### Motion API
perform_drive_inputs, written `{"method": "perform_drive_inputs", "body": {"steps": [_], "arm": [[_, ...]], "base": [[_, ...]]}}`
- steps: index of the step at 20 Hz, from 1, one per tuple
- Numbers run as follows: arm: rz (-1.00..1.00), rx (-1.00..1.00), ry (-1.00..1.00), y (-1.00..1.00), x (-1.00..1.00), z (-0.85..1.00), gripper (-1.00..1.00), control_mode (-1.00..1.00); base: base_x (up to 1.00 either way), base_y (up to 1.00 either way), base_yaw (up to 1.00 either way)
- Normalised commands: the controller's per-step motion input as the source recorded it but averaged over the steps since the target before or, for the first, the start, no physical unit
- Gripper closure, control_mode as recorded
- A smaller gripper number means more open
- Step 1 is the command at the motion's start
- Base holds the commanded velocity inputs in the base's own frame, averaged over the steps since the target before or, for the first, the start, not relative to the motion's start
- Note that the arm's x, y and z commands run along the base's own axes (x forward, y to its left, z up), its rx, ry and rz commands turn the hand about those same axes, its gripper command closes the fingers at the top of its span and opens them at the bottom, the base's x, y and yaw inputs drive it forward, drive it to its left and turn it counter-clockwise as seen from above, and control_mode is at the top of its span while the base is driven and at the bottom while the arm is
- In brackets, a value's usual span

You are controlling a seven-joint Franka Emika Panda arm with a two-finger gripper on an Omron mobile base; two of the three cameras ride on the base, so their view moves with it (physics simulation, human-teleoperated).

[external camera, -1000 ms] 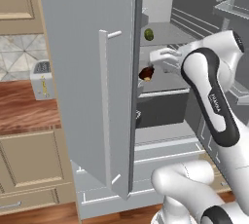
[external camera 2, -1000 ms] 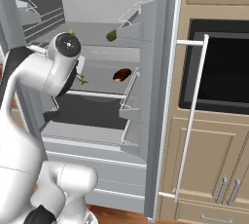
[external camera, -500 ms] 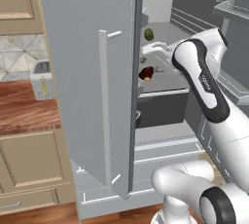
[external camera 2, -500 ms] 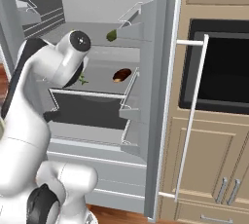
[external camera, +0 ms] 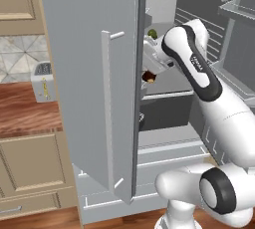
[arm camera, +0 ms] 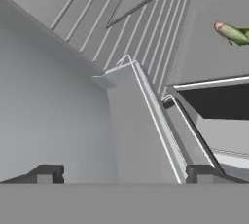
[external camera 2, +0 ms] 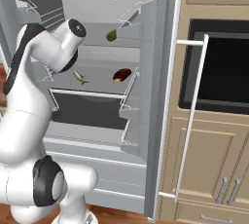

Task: Gather the lemon wedge and cucumber from the fridge and place them on a tray on the dining counter. Then gather the fish and steak from the fridge and place them on the other tray.

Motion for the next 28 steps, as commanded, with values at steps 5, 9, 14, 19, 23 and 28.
{"method": "perform_drive_inputs", "body": {"steps": [5,9,14,19,23,28], "arm": [[0.18,0.0,0.04,0.72,-0.24,0.0,-1.0,-1.0],[0.17,0.0,0.0,0.75,-0.58,0.0,-1.0,-1.0],[0.17,0.0,0.0,0.75,-0.7,0.0,-1.0,-1.0],[0.15,0.0,0.0,0.76,-0.61,0.0,-1.0,-1.0],[0.12,0.0,0.0,0.82,-0.44,0.0,-1.0,-1.0],[0.11,0.0,0.0,0.68,-0.35,0.0,-1.0,-1.0]], "base": [[0.0,0.0,0.0],[0.0,0.0,0.0],[0.0,0.0,0.0],[0.0,0.0,0.0],[0.0,0.0,0.0],[0.0,0.0,0.0]]}}
